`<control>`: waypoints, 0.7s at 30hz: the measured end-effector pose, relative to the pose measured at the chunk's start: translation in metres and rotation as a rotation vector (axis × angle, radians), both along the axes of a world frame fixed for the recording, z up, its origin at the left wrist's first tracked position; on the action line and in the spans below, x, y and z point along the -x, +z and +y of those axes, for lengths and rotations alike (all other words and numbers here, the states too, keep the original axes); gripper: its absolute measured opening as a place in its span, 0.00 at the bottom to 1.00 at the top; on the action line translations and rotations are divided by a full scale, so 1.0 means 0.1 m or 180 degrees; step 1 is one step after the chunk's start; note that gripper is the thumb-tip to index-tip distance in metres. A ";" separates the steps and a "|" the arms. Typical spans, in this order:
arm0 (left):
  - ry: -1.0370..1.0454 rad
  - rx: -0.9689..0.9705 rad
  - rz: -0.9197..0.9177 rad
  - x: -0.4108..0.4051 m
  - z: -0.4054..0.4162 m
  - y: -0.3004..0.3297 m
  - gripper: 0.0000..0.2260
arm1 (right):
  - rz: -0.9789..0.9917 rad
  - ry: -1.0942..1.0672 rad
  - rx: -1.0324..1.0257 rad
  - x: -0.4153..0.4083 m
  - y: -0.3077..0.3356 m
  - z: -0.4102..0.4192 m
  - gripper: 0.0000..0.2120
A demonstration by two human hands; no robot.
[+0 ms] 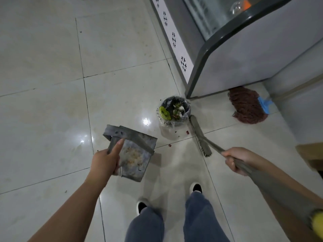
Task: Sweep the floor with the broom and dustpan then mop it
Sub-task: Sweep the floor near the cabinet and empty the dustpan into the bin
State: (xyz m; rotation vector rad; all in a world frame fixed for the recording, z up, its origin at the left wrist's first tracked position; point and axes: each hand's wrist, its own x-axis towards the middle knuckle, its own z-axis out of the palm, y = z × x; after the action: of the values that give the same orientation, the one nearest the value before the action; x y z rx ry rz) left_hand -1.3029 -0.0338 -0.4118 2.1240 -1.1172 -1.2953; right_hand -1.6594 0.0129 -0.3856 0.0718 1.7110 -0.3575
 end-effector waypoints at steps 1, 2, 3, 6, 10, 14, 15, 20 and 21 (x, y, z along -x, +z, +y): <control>-0.0094 -0.0004 -0.0175 0.03 0.00 -0.08 0.28 | -0.0004 0.0073 -0.0009 0.05 -0.08 -0.07 0.14; -0.0169 -0.0021 -0.0344 0.06 0.01 -0.17 0.28 | 0.0013 0.0143 -0.0027 0.09 -0.16 -0.13 0.14; -0.0227 -0.0045 -0.0496 0.11 0.02 -0.26 0.28 | 0.0051 0.0238 -0.0054 0.12 -0.23 -0.18 0.14; -0.0307 -0.0126 -0.0726 0.26 0.06 -0.49 0.29 | 0.0235 0.0682 -0.0112 0.17 -0.43 -0.23 0.12; -0.0290 -0.0195 -0.0822 0.45 0.08 -0.75 0.28 | 0.0370 0.0949 -0.0210 0.31 -0.64 -0.26 0.12; -0.0069 -0.0235 -0.0728 0.56 0.13 -0.87 0.28 | 0.0427 0.1234 -0.0297 0.37 -0.82 -0.36 0.13; -0.0023 -0.0250 -0.0714 0.57 0.14 -0.88 0.28 | 0.0439 0.1355 -0.0332 0.37 -0.87 -0.39 0.12; 0.0107 -0.0322 -0.0641 0.62 0.20 -0.90 0.29 | 0.0593 0.2023 -0.0227 0.26 -1.05 -0.53 0.03; 0.0109 -0.0332 -0.0641 0.62 0.20 -0.91 0.29 | 0.0591 0.2081 -0.0184 0.23 -1.07 -0.56 0.03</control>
State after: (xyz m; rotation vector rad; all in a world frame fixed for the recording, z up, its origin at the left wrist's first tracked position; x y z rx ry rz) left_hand -1.3649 -0.0138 -0.5026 2.3835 -1.1077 -1.1678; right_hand -1.6828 -0.0435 -0.4926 -0.4828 1.8196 0.1776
